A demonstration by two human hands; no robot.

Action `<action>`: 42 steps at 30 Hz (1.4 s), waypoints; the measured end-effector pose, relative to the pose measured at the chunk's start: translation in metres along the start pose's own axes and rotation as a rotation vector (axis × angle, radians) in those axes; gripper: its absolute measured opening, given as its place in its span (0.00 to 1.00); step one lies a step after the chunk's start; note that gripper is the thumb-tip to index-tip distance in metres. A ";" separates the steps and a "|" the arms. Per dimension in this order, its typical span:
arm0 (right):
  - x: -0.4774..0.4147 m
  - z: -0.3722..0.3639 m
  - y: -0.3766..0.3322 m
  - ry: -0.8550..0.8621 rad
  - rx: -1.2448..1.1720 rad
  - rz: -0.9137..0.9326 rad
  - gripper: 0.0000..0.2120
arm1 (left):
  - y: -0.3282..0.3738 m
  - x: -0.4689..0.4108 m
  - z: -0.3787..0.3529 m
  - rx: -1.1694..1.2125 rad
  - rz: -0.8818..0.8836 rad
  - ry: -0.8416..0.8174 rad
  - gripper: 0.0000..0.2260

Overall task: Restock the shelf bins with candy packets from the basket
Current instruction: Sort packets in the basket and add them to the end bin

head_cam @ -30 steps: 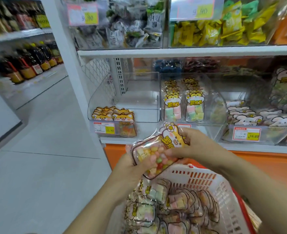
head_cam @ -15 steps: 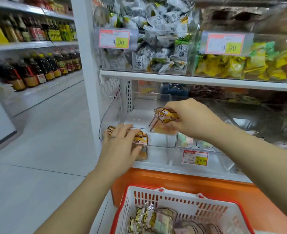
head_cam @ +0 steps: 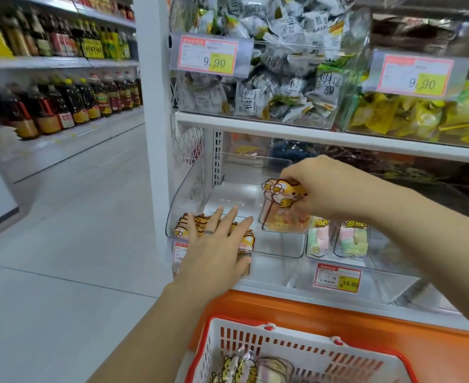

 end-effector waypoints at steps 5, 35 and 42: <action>0.000 -0.010 0.000 -0.024 -0.007 0.002 0.07 | 0.000 -0.001 0.000 0.018 0.018 -0.001 0.30; -0.018 -0.043 -0.012 -0.139 0.034 -0.019 0.07 | -0.004 -0.002 0.005 0.060 0.075 0.079 0.21; -0.027 -0.044 -0.009 -0.142 0.013 0.037 0.08 | -0.006 -0.002 0.005 0.063 0.085 0.098 0.24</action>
Point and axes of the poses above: each hand's wrist, its own x-axis away from the middle knuckle, its own z-axis out of the back of the hand, y = z × x, the point moved 10 cm from there along -x, towards the middle knuckle, and after that the axes turned 6 degrees about z, right-handed, at the moved point
